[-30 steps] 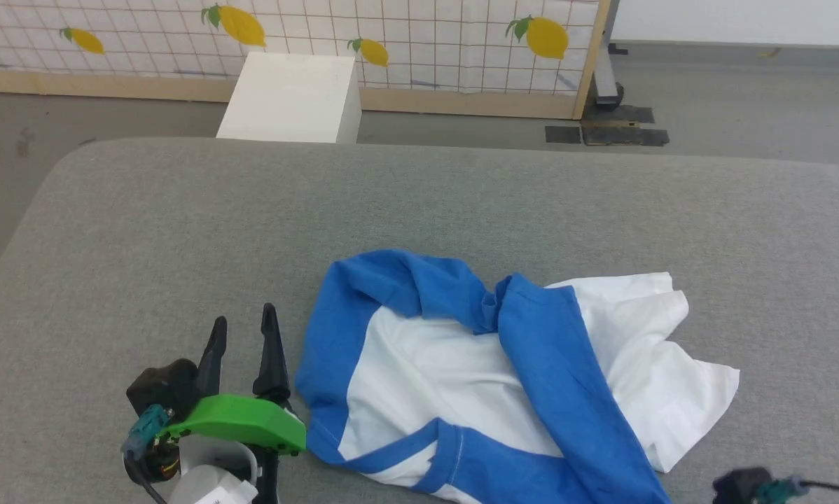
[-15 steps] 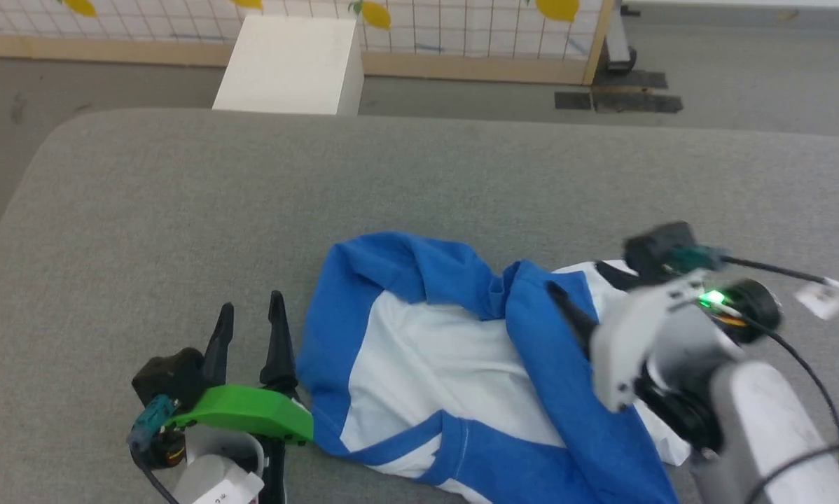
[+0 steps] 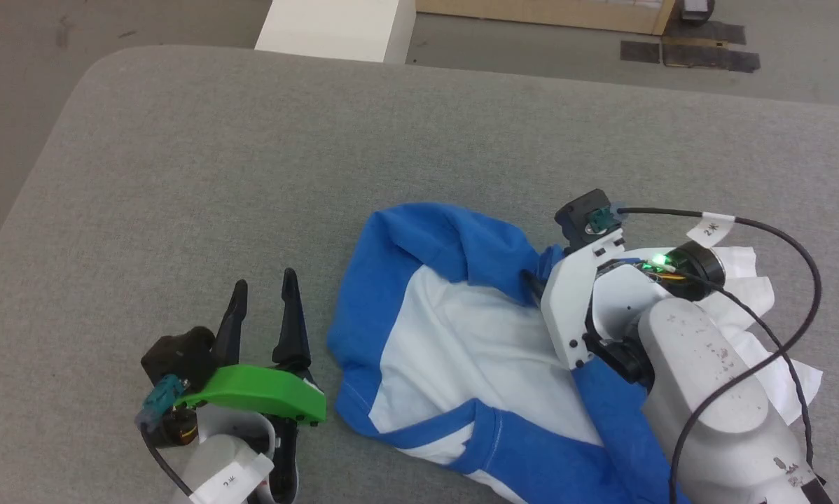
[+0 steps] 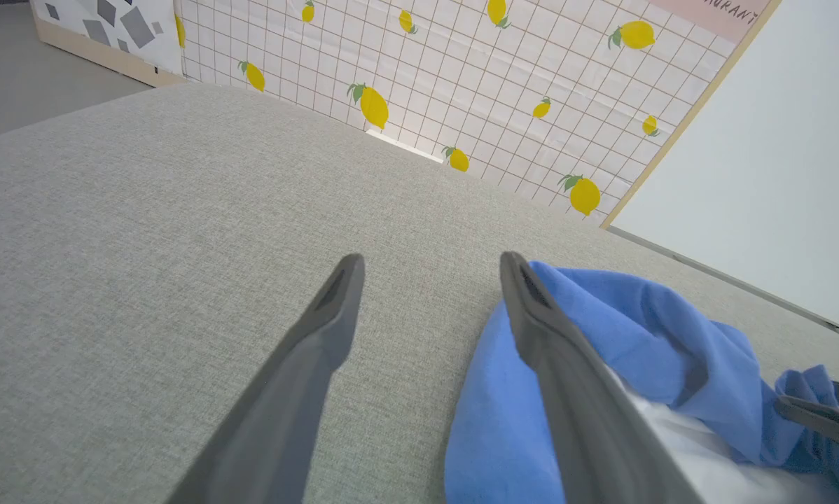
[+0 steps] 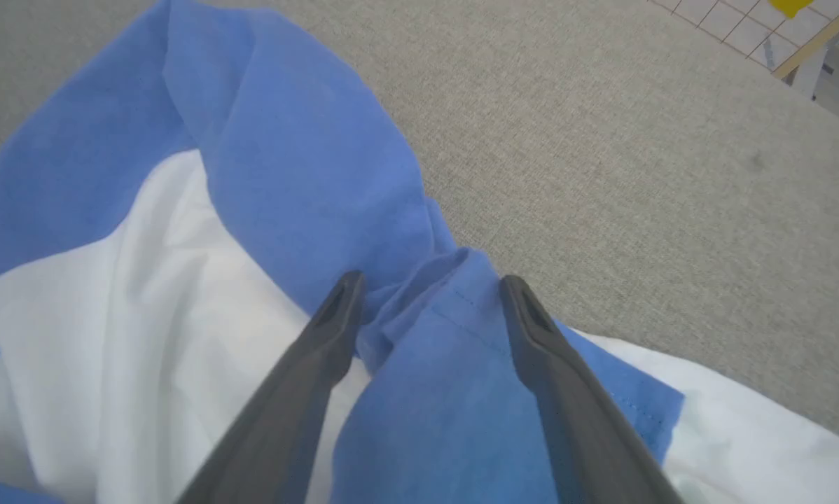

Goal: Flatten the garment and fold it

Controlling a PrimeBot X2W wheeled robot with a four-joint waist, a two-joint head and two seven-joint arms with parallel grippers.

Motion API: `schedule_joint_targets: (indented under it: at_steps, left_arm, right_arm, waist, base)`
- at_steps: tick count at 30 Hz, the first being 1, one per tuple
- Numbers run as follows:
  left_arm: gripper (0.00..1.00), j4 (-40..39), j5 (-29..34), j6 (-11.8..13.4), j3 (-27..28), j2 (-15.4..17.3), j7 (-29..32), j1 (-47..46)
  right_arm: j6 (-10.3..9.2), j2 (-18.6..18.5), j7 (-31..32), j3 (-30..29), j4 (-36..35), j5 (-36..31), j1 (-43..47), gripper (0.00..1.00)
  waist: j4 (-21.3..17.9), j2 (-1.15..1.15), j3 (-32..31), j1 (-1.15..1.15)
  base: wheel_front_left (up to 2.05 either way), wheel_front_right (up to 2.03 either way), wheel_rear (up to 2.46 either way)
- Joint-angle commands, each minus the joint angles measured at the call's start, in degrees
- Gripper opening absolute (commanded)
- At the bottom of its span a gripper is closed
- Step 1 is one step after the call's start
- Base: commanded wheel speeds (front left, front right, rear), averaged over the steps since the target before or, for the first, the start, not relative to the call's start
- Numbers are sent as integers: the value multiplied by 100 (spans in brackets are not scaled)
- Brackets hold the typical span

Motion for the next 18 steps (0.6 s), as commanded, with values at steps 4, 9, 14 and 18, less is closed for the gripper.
schedule_joint_targets:
  at_steps: [4, 9, 14, 18]
  left_arm:
    - [100, 15, 17, 42, 15, -10, -22, -53]
    - [100, 72, 59, 13, 56, -10, -22, 19]
    - [100, 125, 95, -44, 76, -10, -22, 77]
    - [100, 159, 122, -71, 90, -10, -22, 119]
  right_arm:
    - [-9, 38, -121, 32, 276, 1, -168, 0]
    - [-9, 59, -449, 93, 188, 203, -181, 0]
    - [-9, -123, -797, -27, -493, 490, 138, 0]
    - [-9, -451, -865, -611, -1586, 686, 860, 0]
  waist:
    - [-15, 0, -14, 0]
    - [-218, 0, -189, 0]
    - [-441, 0, -401, 0]
    - [-607, 0, -533, 0]
  base:
    - [0, 0, 0]
    - [0, 0, 0]
    - [0, 0, 0]
    - [0, 0, 0]
